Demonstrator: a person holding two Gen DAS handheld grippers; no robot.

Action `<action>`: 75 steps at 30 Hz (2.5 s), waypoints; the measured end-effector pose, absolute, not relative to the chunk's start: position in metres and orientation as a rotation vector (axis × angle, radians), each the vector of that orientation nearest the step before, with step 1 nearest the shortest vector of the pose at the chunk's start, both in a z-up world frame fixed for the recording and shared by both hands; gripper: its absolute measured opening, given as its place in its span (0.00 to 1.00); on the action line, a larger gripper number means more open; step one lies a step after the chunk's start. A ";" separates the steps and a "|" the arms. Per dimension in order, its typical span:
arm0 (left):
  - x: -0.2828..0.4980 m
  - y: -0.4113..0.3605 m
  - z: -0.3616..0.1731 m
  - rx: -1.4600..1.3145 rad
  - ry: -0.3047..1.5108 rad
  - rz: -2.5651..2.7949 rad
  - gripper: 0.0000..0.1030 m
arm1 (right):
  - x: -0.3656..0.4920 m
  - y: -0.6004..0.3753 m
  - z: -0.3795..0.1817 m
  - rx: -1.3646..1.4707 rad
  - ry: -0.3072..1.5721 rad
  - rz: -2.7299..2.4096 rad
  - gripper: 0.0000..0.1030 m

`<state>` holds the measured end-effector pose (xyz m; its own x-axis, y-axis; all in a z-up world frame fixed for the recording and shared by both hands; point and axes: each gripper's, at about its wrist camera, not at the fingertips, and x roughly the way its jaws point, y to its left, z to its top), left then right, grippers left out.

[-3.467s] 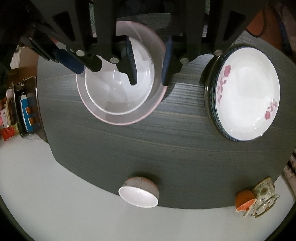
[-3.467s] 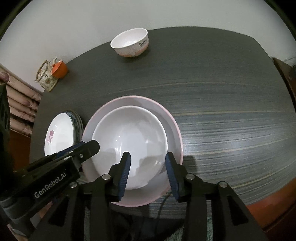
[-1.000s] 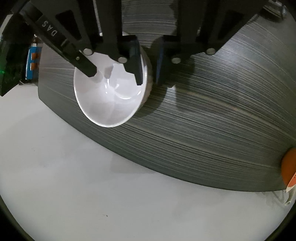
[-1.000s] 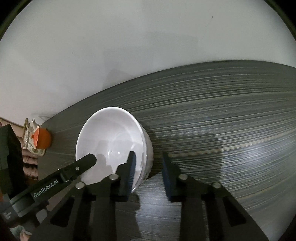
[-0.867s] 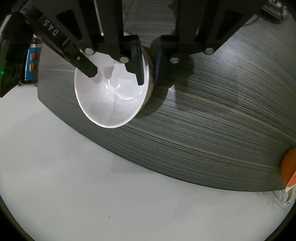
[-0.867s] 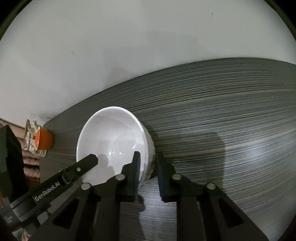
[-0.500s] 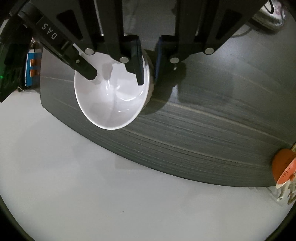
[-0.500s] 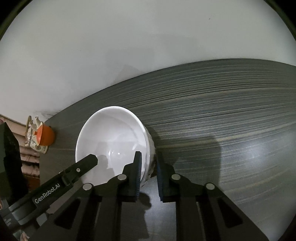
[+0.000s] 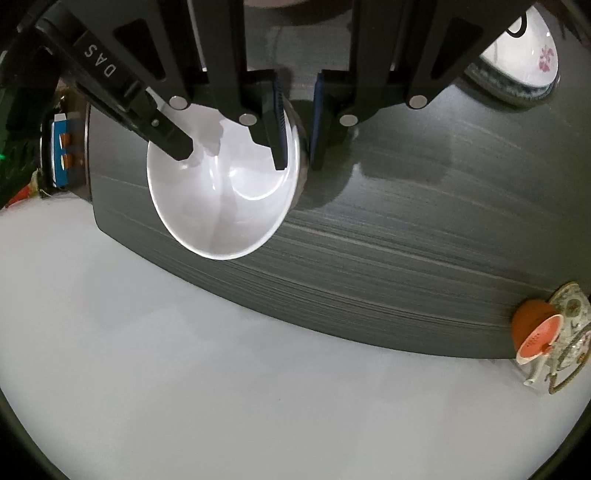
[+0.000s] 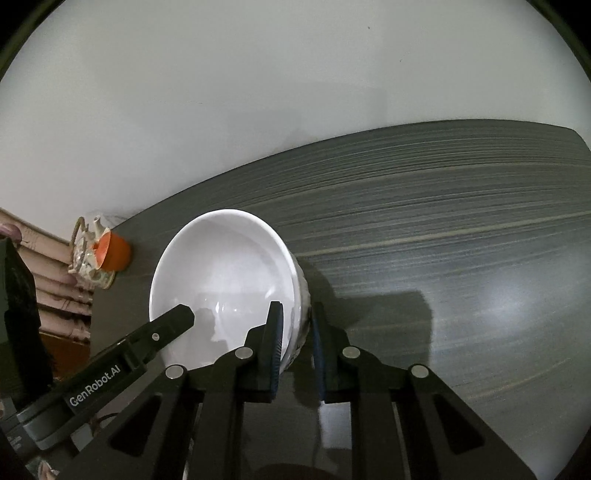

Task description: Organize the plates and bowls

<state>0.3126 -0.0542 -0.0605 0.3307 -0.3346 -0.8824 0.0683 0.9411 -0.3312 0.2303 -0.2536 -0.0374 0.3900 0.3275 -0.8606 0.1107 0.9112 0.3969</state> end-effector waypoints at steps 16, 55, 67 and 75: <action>0.233 -0.041 -0.036 -0.256 1.204 -0.295 0.12 | 0.153 -0.250 0.000 0.415 1.147 0.144 0.15; 0.104 -0.014 -0.062 -0.210 1.301 -0.312 0.12 | 0.026 -0.233 -0.026 0.424 1.244 0.127 0.16; 0.106 -0.015 -0.073 -0.206 1.320 -0.308 0.12 | 0.023 -0.235 -0.038 0.408 1.273 0.121 0.16; 0.107 -0.016 -0.074 -0.198 1.327 -0.307 0.12 | 0.025 -0.230 -0.043 0.396 1.279 0.114 0.16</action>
<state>0.1072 -0.0165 -0.0738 0.2095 -0.3305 -0.9203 0.1067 0.9433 -0.3145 0.0249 -0.2303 -0.0428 0.2925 0.3003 -0.9079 0.1349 0.9270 0.3501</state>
